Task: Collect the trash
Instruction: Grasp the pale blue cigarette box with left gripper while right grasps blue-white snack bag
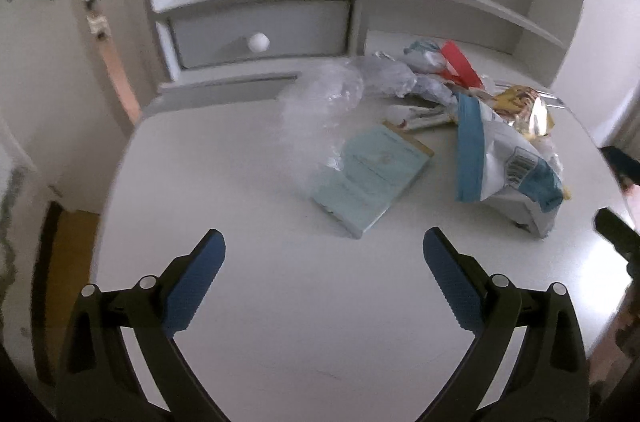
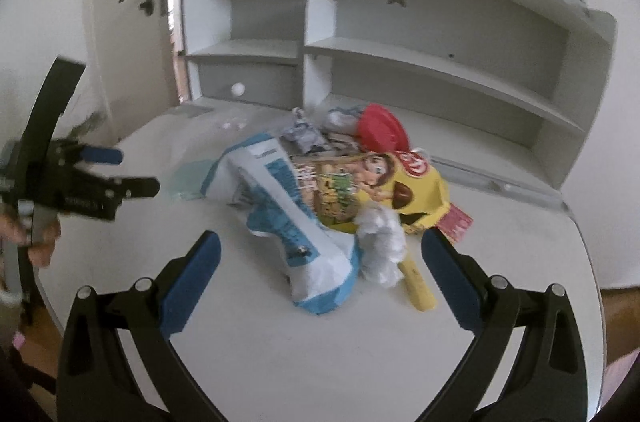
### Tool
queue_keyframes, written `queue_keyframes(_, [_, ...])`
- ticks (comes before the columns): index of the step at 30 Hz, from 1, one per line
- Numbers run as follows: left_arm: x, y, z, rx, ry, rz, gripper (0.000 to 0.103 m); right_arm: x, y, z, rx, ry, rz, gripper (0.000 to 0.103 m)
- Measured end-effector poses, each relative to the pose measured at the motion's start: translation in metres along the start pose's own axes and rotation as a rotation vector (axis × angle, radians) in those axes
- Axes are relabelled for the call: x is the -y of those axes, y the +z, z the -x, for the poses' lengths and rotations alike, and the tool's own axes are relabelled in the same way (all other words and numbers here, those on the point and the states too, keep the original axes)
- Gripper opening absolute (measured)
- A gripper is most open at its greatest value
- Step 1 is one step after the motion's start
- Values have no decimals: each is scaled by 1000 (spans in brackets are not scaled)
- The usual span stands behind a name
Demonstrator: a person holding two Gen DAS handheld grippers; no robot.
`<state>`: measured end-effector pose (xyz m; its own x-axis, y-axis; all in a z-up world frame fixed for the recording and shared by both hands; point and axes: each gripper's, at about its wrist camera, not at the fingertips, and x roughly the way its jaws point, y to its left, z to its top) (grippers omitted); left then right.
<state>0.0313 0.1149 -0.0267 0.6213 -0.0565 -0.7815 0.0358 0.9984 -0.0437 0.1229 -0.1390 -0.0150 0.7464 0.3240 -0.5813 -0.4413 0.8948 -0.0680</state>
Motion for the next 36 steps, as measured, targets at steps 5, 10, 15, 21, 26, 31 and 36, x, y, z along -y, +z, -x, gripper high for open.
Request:
queue_keyframes(5, [11, 15, -20, -42, -19, -105, 96, -12, 7, -23, -46, 11, 70, 97])
queue_keyframes(10, [41, 34, -4, 26, -124, -211, 82, -16, 9, -39, -77, 29, 96, 97])
queue_keyframes(15, [65, 47, -26, 25, -114, -342, 82, -18, 8, -49, -99, 44, 116, 97])
queue_keyframes(21, [39, 70, -87, -91, -121, -320, 82, -15, 10, -62, -115, 71, 111, 91])
queue_keyframes(26, [14, 82, -115, -131, -94, -290, 83, -21, 12, -66, -117, 77, 146, 88])
queue_keyframes(31, [9, 85, -117, -122, -98, -269, 66, -23, 10, -74, -135, 118, 120, 43])
queue_keyframes(36, [9, 74, -99, -98, -78, -214, 58, -7, 15, -60, -91, 181, 3, 36])
